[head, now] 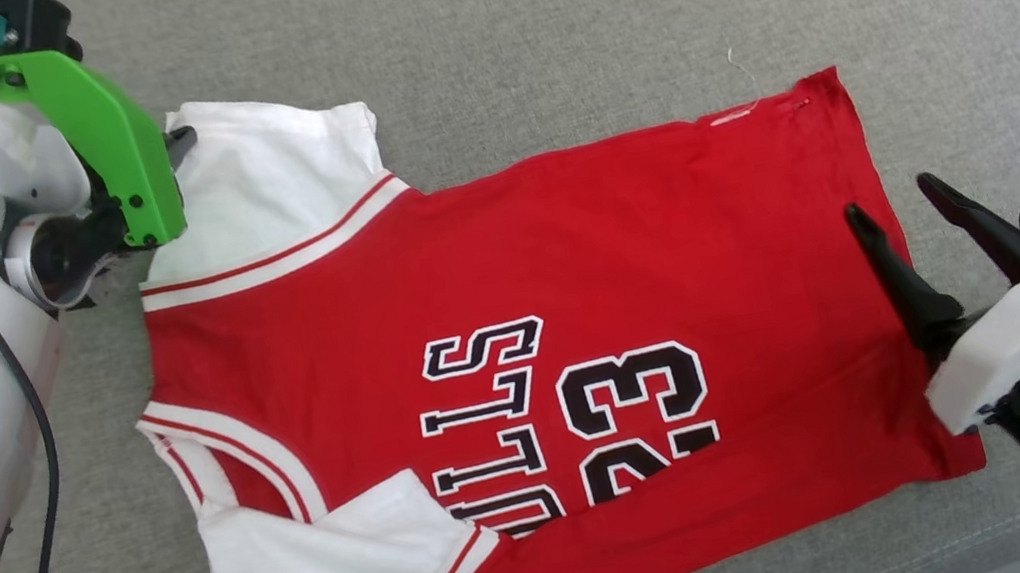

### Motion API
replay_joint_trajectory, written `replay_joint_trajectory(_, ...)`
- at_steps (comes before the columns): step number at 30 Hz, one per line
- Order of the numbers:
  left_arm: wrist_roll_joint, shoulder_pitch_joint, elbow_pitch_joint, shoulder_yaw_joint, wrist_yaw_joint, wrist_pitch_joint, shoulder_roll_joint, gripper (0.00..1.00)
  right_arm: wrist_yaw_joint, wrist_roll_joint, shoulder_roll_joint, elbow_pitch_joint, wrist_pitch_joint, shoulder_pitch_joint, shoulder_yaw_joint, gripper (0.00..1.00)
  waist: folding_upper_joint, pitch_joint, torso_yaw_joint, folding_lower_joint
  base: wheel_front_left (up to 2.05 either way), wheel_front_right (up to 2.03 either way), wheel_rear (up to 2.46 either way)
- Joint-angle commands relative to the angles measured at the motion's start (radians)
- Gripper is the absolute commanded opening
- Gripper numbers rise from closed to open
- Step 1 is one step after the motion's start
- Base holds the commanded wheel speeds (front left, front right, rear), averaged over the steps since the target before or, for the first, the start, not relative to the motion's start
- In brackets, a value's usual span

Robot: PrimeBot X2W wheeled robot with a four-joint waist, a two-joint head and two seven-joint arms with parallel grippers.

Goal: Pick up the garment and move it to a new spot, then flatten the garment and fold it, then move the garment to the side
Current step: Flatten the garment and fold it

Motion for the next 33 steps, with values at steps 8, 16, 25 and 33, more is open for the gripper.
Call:
replay_joint_trajectory(8, -0.012, 0.086, -0.195, 0.020, 0.043, -0.060, 0.022, 0.00, -0.001, 0.063, -0.097, -0.012, 0.345, -0.070, -0.064, 1.00, -0.0001, -0.074, 0.098, -0.0001, 0.00, 0.00, 0.00)
replay_joint_trajectory(16, -0.039, 0.189, -0.520, 0.040, 0.151, -0.038, 0.101, 0.00, -0.001, 0.112, -0.197, 0.070, 0.579, -0.241, -0.048, 1.00, -0.0001, -0.031, 0.156, -0.0001, 0.00, 0.00, 0.00)
replay_joint_trajectory(25, -0.037, 0.275, -0.821, 0.058, 0.265, -0.036, 0.180, 0.00, -0.001, 0.118, -0.245, 0.226, 0.671, -0.390, 0.000, 1.00, -0.0001, 0.031, 0.207, -0.0001, 0.00, 0.00, 0.00)
replay_joint_trajectory(33, -0.018, 0.310, -0.937, 0.057, 0.313, -0.045, 0.208, 0.00, -0.001, 0.112, -0.259, 0.328, 0.657, -0.443, 0.071, 1.00, -0.0001, 0.062, 0.233, -0.0001, 0.00, 0.00, 0.00)
